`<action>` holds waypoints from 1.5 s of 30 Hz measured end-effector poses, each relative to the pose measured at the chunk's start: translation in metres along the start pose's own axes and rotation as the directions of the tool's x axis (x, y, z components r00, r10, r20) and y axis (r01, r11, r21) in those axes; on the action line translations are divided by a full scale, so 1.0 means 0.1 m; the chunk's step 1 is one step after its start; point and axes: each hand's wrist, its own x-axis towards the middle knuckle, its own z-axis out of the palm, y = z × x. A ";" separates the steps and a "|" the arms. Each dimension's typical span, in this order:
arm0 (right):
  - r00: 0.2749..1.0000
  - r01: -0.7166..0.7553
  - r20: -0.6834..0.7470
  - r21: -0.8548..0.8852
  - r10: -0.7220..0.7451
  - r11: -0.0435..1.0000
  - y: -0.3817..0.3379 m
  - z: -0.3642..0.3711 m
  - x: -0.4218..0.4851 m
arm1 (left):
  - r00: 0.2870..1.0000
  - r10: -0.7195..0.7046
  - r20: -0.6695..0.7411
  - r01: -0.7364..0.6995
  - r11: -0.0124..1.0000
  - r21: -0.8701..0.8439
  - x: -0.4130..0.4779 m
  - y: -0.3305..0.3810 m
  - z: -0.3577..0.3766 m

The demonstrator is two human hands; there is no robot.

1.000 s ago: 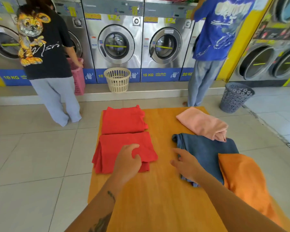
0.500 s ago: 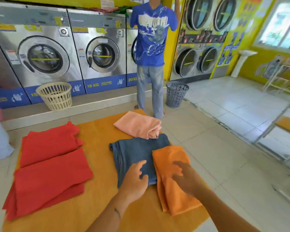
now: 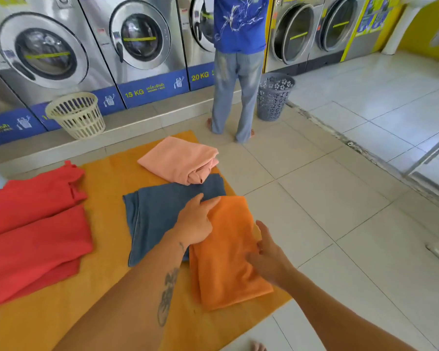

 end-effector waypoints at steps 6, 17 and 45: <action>0.990 0.139 0.000 0.021 -0.139 0.990 -0.04 0.07 0.04 | 0.999 0.018 0.051 -0.027 0.983 0.183 0.03 0.06 -0.07; 0.926 0.374 0.059 -0.283 -0.373 0.883 -0.86 -0.27 0.37 | 0.970 -0.116 -0.213 -0.012 0.854 -0.520 -0.84 -0.37 -0.34; 0.997 0.003 -0.073 0.250 0.016 0.968 -0.34 0.10 0.59 | 0.901 -0.422 -0.105 0.250 0.702 -0.667 -0.96 -0.49 -0.26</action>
